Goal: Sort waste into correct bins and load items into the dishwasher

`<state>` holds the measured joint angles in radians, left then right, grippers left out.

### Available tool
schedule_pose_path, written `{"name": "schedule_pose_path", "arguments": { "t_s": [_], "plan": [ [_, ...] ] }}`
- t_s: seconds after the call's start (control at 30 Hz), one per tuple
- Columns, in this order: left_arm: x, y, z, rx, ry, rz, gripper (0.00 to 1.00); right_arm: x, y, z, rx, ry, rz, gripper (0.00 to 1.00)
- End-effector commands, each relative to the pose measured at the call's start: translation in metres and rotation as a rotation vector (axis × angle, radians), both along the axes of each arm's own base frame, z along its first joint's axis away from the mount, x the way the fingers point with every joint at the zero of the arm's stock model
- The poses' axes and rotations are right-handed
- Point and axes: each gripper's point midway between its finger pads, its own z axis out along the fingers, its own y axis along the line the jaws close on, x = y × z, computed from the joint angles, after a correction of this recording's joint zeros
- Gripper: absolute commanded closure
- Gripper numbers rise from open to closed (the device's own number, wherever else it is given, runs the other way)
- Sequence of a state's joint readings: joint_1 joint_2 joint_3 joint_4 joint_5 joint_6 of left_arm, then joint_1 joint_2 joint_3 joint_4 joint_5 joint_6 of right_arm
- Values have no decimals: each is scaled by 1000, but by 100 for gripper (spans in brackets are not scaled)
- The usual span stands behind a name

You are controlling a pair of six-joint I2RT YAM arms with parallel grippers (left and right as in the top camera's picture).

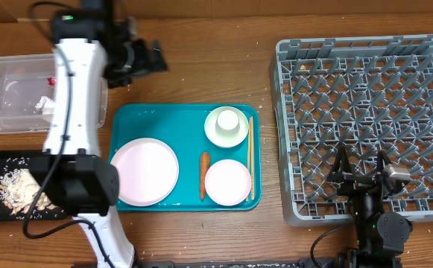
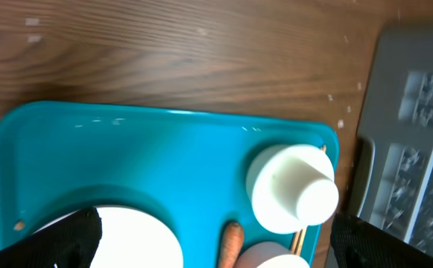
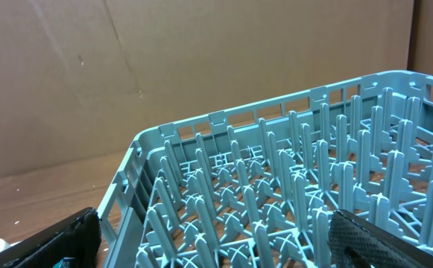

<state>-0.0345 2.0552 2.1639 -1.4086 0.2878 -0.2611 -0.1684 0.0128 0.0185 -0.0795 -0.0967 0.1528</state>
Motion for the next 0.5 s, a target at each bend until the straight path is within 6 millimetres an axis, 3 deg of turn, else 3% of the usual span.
{"name": "schedule_pose_path", "arguments": {
  "t_s": [0.0, 0.1, 0.27, 0.47],
  "plan": [
    [-11, -36, 0, 89, -17, -120, 0, 0, -1, -2, -5, -3, -7, 0],
    [-14, -52, -2, 163, -34, -165, 0, 0, -1, -2, -5, -3, -7, 0],
    [-17, -63, -3, 255, -54, -202, 0, 0, -1, -2, -5, -3, -7, 0],
    [-18, -50, -4, 260, -26, -143, 0, 0, -1, -2, -5, -3, -7, 0]
  ]
}}
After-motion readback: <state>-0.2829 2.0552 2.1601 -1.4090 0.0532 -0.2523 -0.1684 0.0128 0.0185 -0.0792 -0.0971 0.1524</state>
